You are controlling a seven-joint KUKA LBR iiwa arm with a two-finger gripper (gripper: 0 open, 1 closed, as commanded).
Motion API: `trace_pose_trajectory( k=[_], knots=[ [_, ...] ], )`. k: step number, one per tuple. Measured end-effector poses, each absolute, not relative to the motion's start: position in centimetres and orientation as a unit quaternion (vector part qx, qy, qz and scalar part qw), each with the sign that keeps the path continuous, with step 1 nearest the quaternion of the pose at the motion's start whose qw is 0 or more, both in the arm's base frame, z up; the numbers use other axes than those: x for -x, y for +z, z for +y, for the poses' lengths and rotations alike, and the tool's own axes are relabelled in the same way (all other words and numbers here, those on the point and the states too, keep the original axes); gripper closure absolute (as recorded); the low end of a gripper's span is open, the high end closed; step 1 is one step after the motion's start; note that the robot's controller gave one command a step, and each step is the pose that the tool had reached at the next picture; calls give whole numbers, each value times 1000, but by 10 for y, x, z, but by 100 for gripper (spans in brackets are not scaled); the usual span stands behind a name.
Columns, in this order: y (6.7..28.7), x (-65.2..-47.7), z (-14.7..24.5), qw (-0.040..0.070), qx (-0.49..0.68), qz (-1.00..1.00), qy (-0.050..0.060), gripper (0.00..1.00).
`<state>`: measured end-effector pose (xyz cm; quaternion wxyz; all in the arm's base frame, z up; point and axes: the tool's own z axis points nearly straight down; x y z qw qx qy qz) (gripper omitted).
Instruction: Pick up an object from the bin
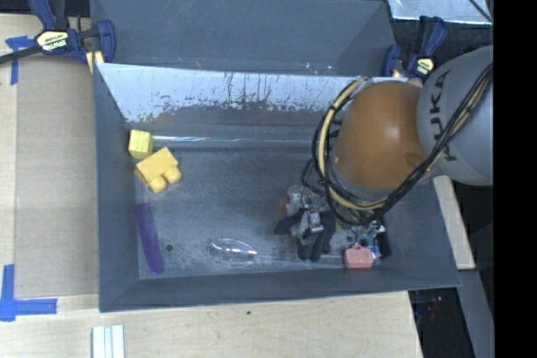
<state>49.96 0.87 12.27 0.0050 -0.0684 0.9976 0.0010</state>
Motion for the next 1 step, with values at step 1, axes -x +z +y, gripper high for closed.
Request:
trace_pose_trajectory(
  k=[1],
  knots=[
    [151,-500,9,5,68,998,1,100]
  ],
)
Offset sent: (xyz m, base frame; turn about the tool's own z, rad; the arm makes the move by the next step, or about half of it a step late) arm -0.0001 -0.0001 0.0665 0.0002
